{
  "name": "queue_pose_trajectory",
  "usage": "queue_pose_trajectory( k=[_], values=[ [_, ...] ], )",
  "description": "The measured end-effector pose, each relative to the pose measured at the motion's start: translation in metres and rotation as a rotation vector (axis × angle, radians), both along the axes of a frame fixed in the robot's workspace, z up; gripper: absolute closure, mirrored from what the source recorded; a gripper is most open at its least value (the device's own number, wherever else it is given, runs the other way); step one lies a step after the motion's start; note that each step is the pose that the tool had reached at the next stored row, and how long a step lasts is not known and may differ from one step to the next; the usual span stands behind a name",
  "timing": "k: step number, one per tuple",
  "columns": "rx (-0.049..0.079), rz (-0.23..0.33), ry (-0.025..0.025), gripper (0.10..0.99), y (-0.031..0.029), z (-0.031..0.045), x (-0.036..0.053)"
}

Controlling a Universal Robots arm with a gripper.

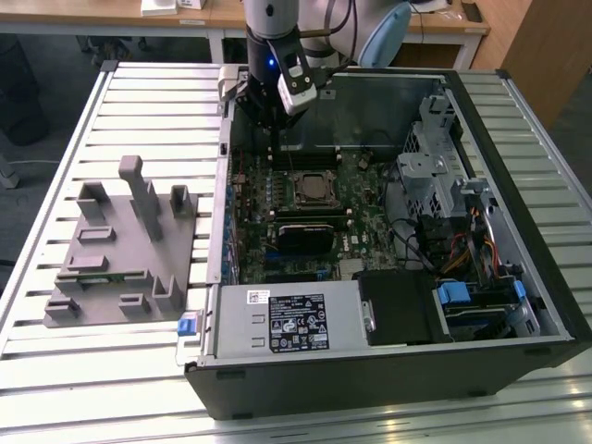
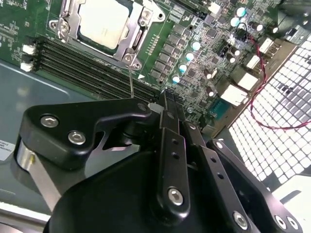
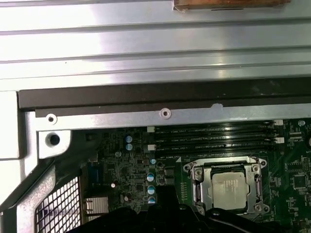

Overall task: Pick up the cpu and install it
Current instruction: 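Install the first cpu locking lever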

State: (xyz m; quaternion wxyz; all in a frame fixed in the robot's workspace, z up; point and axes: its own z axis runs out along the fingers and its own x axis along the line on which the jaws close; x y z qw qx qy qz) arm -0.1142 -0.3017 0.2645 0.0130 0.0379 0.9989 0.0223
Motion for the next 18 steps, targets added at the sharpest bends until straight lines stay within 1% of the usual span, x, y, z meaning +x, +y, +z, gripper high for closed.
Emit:
queue_pose_trajectory(
  k=[3,4,5,8,18],
  values=[
    [0.000,0.000,0.0001,0.980,0.0026,-0.0005,0.0001],
    [0.000,0.000,0.0003,0.980,0.0073,-0.0031,0.0020],
    [0.000,0.000,0.0005,0.980,0.0075,-0.0032,0.0066],
    [0.000,0.000,0.0009,0.980,0.0075,-0.0032,0.0116],
    [0.000,0.000,0.0009,0.980,0.0076,-0.0032,0.0169]
  ],
)
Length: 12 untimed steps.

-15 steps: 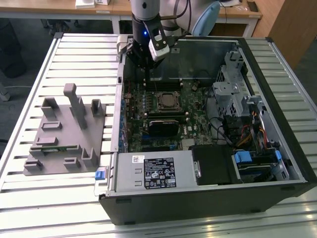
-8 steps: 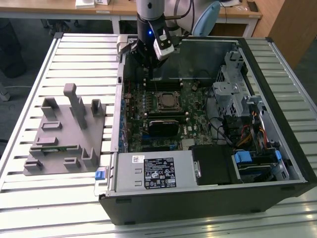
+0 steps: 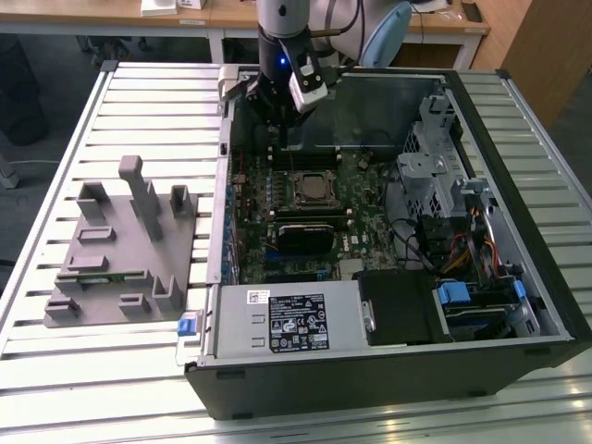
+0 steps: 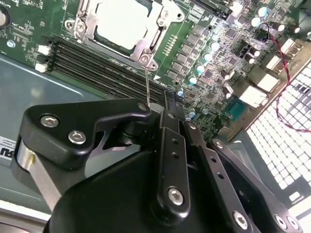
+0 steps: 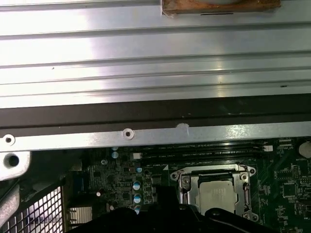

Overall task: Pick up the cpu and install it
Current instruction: 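Install the first cpu locking lever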

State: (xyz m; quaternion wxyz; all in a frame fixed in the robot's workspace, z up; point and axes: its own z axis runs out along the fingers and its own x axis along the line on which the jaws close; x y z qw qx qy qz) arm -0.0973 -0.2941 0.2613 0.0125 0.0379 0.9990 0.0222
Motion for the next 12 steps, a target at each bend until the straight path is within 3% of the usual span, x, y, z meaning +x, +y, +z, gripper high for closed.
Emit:
queue_pose_trajectory(
  k=[12],
  values=[
    [0.000,0.000,0.0000,0.980,0.0000,0.0000,0.0051]
  ],
)
